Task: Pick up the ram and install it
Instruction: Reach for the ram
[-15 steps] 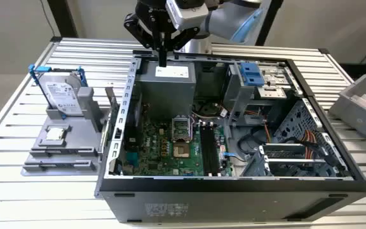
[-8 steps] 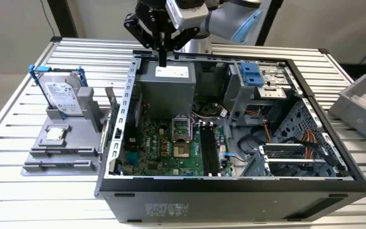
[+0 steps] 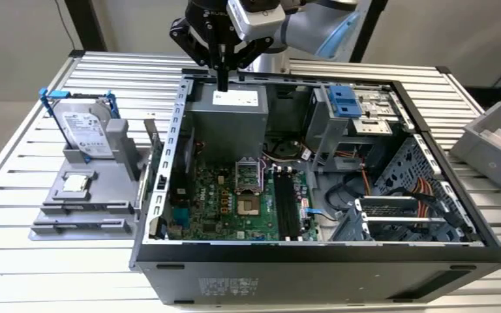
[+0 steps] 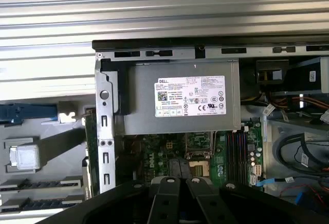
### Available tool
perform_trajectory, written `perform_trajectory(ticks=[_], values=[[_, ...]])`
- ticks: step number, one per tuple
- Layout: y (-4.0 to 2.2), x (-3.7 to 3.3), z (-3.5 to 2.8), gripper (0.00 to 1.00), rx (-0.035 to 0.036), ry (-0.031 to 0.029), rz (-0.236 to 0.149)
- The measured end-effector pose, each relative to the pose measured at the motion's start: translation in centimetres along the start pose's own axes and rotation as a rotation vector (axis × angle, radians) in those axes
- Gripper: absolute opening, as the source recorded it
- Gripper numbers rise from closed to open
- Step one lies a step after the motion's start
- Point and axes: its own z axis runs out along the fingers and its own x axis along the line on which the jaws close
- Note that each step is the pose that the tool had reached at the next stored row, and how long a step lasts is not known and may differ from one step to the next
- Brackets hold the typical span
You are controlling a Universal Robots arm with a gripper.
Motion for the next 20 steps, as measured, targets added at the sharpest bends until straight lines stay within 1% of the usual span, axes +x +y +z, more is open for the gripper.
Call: perform_trajectory(ticks=[3,20], values=[[0.01,-0.12,0.0,0.0,-0.001,-0.0003,0.0],[-0.17,0.24,-0.02,0.0,-0.001,-0.0003,0.0]])
